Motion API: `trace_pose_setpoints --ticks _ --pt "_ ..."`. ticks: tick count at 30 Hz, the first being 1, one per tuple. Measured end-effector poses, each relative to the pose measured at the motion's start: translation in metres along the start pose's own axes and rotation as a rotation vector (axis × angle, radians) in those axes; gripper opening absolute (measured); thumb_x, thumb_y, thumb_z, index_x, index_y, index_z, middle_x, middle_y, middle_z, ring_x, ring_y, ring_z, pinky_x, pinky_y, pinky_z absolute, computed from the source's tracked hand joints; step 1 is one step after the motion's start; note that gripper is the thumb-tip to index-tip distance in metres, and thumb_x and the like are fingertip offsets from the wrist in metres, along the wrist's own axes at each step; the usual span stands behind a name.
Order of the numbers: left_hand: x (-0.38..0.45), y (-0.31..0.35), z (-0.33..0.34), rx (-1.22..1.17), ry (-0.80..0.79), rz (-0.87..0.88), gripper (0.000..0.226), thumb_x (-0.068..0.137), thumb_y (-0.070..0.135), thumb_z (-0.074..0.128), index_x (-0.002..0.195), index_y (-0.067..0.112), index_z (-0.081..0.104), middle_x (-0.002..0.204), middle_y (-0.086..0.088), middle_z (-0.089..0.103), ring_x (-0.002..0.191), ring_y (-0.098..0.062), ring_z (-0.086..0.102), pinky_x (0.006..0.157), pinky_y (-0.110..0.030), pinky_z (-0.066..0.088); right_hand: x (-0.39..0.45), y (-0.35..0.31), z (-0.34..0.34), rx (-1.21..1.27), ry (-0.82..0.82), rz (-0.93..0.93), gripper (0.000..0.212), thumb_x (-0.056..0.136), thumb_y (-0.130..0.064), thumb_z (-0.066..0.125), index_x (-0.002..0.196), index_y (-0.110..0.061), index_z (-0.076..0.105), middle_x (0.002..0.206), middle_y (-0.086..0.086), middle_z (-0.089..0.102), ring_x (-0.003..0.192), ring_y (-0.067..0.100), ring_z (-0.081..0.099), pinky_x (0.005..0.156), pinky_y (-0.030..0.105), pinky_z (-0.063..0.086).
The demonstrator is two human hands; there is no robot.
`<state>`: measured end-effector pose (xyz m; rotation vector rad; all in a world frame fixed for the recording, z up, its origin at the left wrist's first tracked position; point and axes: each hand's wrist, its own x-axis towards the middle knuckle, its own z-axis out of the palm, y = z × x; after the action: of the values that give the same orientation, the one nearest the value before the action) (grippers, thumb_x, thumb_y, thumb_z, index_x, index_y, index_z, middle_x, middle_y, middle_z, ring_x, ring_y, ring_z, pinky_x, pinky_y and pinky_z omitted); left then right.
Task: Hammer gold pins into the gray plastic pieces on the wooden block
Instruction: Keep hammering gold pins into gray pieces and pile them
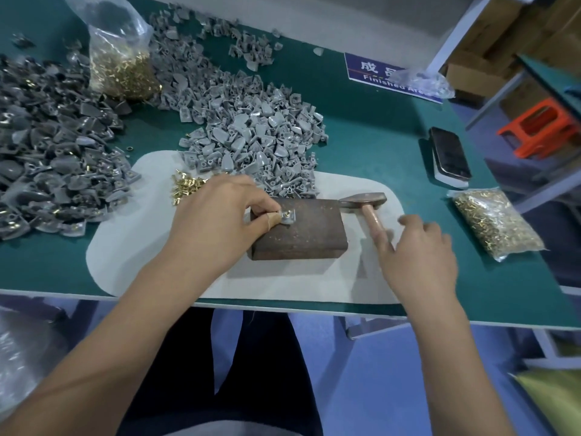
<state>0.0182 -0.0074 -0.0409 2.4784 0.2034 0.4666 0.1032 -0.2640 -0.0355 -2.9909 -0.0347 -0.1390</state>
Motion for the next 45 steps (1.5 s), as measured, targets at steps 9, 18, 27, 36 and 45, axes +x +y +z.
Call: trace_pose_setpoints --ticks 9,18,27,36,45 --pt "0.003 0.001 -0.003 -0.004 -0.040 0.010 0.004 0.085 0.043 0.075 0.085 0.040 0.073 0.081 0.021 0.060 0.080 0.000 0.054 0.062 -0.023 0.039 0.005 0.014 -0.015 0.226 -0.064 -0.159 0.029 0.108 -0.033 0.036 0.089 -0.027 0.056 0.089 0.004 0.055 0.070 0.026 0.052 0.056 0.035 0.031" --pt "0.010 0.001 -0.004 0.001 -0.072 0.016 0.005 0.084 0.044 0.078 0.084 0.039 0.076 0.077 0.021 0.059 0.079 -0.006 0.056 0.063 -0.028 0.041 -0.030 -0.025 -0.042 0.616 -0.246 -0.471 0.031 0.109 -0.038 0.040 0.089 -0.020 0.055 0.068 -0.005 0.052 0.055 0.012 0.041 0.052 0.036 0.038" --pt "0.006 0.004 -0.002 0.049 -0.024 0.020 0.006 0.086 0.046 0.075 0.088 0.041 0.077 0.083 0.019 0.060 0.087 -0.009 0.056 0.068 -0.032 0.045 -0.046 -0.040 -0.034 0.436 -0.159 -0.465 0.029 0.103 -0.050 0.030 0.108 -0.034 0.054 0.064 -0.004 0.055 0.058 0.021 0.048 0.054 0.043 0.043" --pt "0.007 0.004 -0.002 0.054 -0.025 0.023 0.006 0.087 0.046 0.074 0.091 0.042 0.077 0.086 0.019 0.063 0.092 -0.009 0.057 0.069 -0.031 0.041 -0.052 -0.040 -0.031 0.468 -0.051 -0.454 0.032 0.105 -0.050 0.029 0.119 -0.037 0.055 0.065 -0.011 0.051 0.057 0.016 0.046 0.051 0.037 0.039" --pt "0.006 0.002 -0.002 0.052 -0.026 0.060 0.009 0.089 0.044 0.073 0.095 0.039 0.077 0.086 0.019 0.061 0.090 -0.007 0.054 0.067 -0.029 0.038 -0.051 -0.043 -0.036 0.351 -0.141 -0.488 0.030 0.101 -0.049 0.033 0.114 -0.034 0.055 0.058 -0.006 0.047 0.056 0.026 0.048 0.051 0.043 0.044"
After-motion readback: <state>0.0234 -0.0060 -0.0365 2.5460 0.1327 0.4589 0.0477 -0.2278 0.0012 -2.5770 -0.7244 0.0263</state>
